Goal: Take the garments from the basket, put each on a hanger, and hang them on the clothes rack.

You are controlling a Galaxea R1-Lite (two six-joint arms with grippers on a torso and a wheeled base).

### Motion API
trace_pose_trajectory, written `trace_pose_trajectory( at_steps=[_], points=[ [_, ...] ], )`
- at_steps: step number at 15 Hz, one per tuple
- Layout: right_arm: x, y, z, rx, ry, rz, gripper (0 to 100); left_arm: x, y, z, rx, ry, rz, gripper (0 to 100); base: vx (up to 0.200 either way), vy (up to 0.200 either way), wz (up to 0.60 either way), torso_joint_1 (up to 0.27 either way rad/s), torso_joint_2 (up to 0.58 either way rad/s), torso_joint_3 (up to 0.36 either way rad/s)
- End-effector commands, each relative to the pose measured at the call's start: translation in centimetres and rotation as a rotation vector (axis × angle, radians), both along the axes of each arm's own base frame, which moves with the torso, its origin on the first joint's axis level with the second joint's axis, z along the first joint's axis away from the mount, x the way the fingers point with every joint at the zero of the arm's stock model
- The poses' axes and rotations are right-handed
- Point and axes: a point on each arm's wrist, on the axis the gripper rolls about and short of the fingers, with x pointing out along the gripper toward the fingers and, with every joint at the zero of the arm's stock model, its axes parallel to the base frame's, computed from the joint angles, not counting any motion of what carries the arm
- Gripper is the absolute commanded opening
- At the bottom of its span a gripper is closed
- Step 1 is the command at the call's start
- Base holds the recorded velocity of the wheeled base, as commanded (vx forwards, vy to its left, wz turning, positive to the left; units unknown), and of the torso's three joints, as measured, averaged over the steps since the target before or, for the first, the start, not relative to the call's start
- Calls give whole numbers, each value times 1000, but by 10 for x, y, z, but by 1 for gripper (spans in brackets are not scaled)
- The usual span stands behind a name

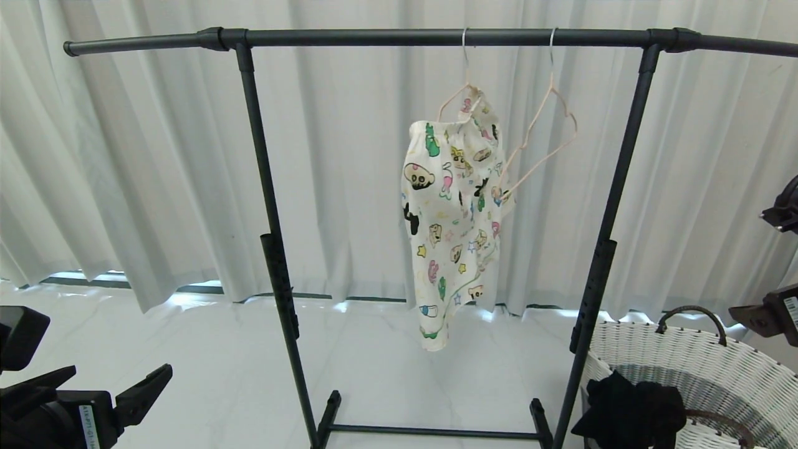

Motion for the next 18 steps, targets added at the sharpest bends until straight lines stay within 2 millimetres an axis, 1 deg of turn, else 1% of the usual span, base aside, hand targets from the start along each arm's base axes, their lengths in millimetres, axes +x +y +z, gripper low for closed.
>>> trace_pose_trajectory(
  at_steps=[1,6,8,9,11,15,18],
  points=[
    [0,0,-1,-1,3,1,100,0,-1,1,5,-5,-7,100,0,-200,0,2,-2,7],
    [1,1,-8,-9,31,6,100,-1,0,1,7,-6,-7,100,0,-200,0,3,1,2],
    [7,4,-14,-7,26,14,100,0,0,1,15,-1,-11,100,0,-200,0,2,2,2],
    [12,6,-19,-13,26,21,100,0,0,1,25,-1,-15,100,0,0,0,0,0,0],
    [13,7,-26,-69,37,61,100,0,0,1,26,-1,-16,100,0,0,0,0,0,0],
    [18,9,-38,-131,5,111,100,0,0,1,27,-3,-16,100,0,0,0,0,0,0],
    [18,9,-42,-136,6,114,100,0,0,1,27,-4,-16,100,0,0,0,0,0,0]
  ],
)
